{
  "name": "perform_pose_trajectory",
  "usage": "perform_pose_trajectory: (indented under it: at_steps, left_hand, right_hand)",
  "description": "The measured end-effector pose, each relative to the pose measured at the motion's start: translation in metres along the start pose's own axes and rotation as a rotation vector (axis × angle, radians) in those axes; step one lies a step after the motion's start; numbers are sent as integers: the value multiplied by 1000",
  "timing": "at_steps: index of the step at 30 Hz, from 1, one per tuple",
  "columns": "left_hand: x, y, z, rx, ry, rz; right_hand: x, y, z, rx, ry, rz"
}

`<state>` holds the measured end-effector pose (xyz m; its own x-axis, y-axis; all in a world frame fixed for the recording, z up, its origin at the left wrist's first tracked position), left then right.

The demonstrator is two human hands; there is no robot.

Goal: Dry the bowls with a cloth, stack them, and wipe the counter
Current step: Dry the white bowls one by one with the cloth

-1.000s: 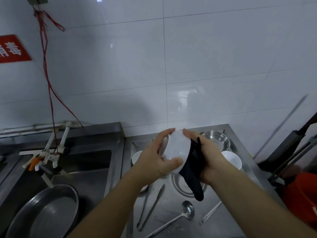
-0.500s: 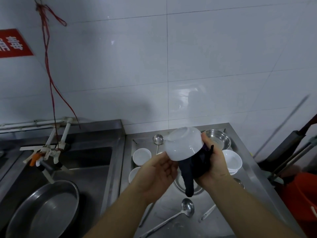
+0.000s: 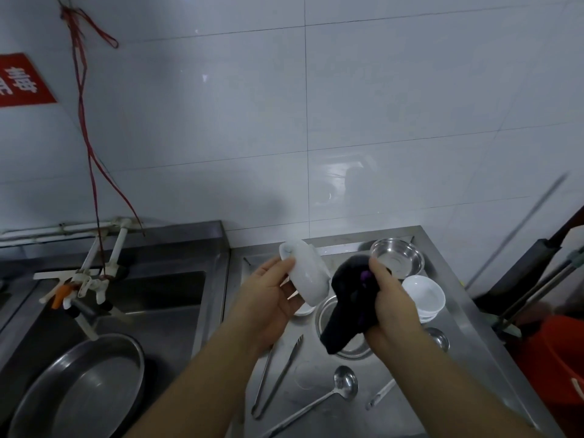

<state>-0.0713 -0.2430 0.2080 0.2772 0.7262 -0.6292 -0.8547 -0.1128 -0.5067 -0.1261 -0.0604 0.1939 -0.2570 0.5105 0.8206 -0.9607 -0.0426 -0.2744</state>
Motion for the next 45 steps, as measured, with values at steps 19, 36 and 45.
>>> perform_pose_trajectory:
  at_steps: [19, 36, 45]
  left_hand:
    - [5, -26, 28, 301, 567, 129]
    - [-14, -29, 50, 364, 641, 240]
    - [-31, -29, 54, 363, 615, 184]
  right_hand:
    - [51, 10, 63, 531, -394, -497]
    - [25, 14, 58, 326, 126, 212]
    - [29, 14, 56, 288, 16, 150]
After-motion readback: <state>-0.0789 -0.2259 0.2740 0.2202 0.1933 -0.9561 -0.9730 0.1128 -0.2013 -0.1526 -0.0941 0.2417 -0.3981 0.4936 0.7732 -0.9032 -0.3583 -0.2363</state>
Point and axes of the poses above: each hand's wrist, its own y-axis towards the middle knuckle, its own z-axis out of the palm, x = y × z, the point moved 5 cm from there along y, towards the middle knuckle, and after that the axes turned 11 degrees about -z, right-handed, at the moved point
